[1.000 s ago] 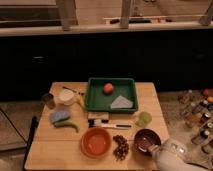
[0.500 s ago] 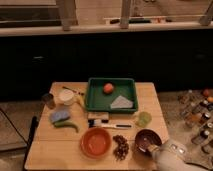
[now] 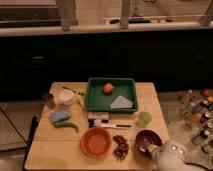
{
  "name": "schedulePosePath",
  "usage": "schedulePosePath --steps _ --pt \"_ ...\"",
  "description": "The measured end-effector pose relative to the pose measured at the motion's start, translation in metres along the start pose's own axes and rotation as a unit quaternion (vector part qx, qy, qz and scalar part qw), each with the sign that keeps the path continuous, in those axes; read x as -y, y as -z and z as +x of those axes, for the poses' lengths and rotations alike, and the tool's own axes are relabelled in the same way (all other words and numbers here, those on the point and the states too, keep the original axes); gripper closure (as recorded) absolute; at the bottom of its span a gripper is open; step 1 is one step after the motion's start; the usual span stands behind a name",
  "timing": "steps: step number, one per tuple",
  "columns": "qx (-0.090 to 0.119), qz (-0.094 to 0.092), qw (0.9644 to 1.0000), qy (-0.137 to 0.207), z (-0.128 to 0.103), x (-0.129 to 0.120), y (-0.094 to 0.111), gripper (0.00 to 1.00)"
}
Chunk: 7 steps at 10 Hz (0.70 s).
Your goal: Stack bowls into tray
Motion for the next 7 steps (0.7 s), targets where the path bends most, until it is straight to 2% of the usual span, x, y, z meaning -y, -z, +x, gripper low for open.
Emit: schedulePosePath --steps 1,4,7 --pt "0.000 -0.001 1.0000 0.000 -0.0002 -0.0009 0.0029 0.21" --pt "0.002 -0.009 1.0000 -0.004 0.0006 0.0020 0.0072 0.20" --pt "0.003 -0.024 0.9997 -0.001 0.0009 0.0069 0.0119 0.20"
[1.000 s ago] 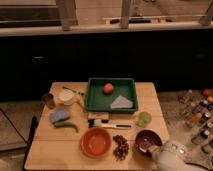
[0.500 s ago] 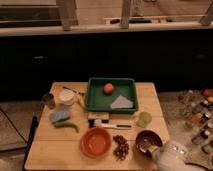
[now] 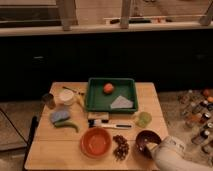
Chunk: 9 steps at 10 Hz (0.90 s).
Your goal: Stack bowls into tray
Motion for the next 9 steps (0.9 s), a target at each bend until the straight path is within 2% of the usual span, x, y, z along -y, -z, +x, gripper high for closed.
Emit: schedulePosePath --steps 7,8,9 --pt "0.001 -0.028 0.9995 0.011 0.0041 0.0019 0.0065 0.20" --pt "0.000 -0.032 0.9994 0.013 0.0046 0.0016 0.0072 0.22" --pt "-0.004 -0.034 0.9993 0.013 0.0046 0.0022 0.0078 0.28"
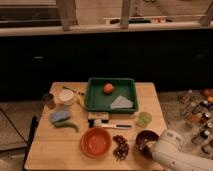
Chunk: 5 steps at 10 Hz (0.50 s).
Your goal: Stack bowls into tray
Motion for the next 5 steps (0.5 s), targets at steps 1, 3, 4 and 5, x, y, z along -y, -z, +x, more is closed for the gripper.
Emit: schedulePosePath --steps 1,3,4,5 --pt "-0.004 -0.002 1.0000 0.001 0.000 0.002 0.001 0.37" --pt "-0.012 -0.002 0.9999 0.007 0.000 0.008 0.004 0.59" --pt "-0.014 -0.002 0.9999 0.009 0.001 0.009 0.005 0.67" --pt "-0.016 -0.001 0.9998 0.010 0.002 0.012 0.006 0.81"
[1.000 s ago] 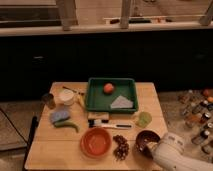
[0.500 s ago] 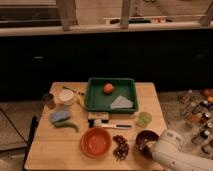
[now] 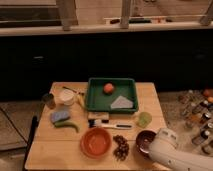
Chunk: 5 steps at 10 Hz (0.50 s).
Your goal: Stack bowls into tray
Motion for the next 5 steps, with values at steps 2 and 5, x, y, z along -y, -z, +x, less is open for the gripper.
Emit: schedulePosePath --steps 2,5 --pt "0.006 0.010 0.9999 0.000 0.0006 0.0025 0.0005 0.97" --pt "0.023 0.046 0.9987 0.000 0.0012 -0.0003 -0.0001 1.00"
